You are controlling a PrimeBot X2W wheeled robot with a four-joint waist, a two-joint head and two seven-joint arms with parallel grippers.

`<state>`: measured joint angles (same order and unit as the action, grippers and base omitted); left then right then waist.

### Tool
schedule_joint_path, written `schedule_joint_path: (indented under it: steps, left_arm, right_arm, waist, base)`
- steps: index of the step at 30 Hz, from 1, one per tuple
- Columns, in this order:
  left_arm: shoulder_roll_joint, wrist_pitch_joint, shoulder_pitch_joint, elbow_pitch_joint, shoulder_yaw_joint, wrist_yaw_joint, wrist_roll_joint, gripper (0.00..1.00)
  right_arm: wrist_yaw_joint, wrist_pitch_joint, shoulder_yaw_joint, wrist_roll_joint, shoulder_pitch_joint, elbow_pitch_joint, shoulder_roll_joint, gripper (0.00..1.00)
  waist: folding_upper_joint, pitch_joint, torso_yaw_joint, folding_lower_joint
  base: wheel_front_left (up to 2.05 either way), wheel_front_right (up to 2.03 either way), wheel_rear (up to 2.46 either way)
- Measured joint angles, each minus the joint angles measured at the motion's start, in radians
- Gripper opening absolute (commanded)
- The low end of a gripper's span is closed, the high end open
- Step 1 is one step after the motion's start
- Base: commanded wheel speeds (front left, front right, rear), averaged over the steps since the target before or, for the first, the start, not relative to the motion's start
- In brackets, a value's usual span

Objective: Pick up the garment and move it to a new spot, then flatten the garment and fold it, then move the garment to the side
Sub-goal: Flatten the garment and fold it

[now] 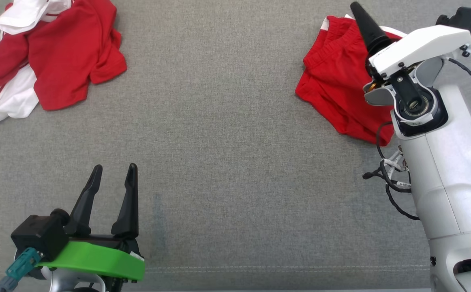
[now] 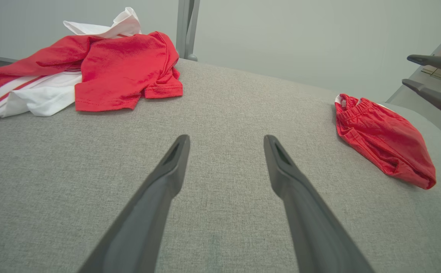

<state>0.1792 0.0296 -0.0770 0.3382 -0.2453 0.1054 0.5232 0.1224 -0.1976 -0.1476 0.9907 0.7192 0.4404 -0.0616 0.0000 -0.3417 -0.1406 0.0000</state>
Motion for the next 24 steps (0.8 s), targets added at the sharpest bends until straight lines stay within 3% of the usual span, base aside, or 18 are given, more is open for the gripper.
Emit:
schedule_joint_path:
  steps: [5,8,10,14,21,22,24]
  left_arm:
    - [-0.003,0.008,0.000,-0.007,0.015,0.000,0.000,1.00]
    - [-0.003,0.017,0.000,-0.013,0.017,0.000,0.000,1.00]
    - [-0.004,0.020,-0.001,-0.020,0.020,0.000,0.000,1.00]
    - [-0.004,0.029,-0.005,-0.034,0.031,0.000,-0.002,1.00]
    - [-0.004,0.034,-0.040,-0.059,0.042,0.000,-0.006,1.00]
    - [-0.004,0.034,-0.053,-0.072,0.042,0.000,-0.006,1.00]
    - [-0.004,0.035,-0.059,-0.073,0.042,0.000,-0.006,1.00]
  right_arm:
    - [-0.046,0.070,-0.022,-0.016,-0.015,-0.040,-0.001,1.00]
    - [-0.076,0.143,-0.058,-0.137,-0.052,-0.064,-0.011,1.00]
    - [-0.089,0.197,-0.098,-0.243,-0.081,-0.079,-0.068,1.00]
    - [-0.095,0.282,-0.133,-0.383,-0.148,-0.103,-0.175,1.00]
    - [-0.075,0.363,-0.168,-0.478,-0.268,-0.136,-0.213,1.00]
    - [-0.056,0.393,-0.168,-0.516,-0.332,-0.148,-0.249,1.00]
    - [-0.049,0.402,-0.167,-0.524,-0.355,-0.155,-0.258,1.00]
  waist:
    - [0.0000,0.030,0.007,0.0000]
    - [0.0000,0.052,0.015,0.0000]
    - [0.0000,0.069,0.021,0.0000]
    - [0.0000,0.106,0.036,0.0000]
    - [0.0000,0.167,0.066,0.0000]
    - [0.0000,0.201,0.080,0.0000]
    - [0.0000,0.212,0.085,0.0000]
  base:
    - [0.00,0.00,0.00]
    - [0.00,0.00,0.00]
    - [0.00,0.00,0.00]
    - [0.00,0.00,0.00]
    - [0.00,0.00,0.00]
    - [0.00,0.00,0.00]
    - [0.00,0.00,0.00]
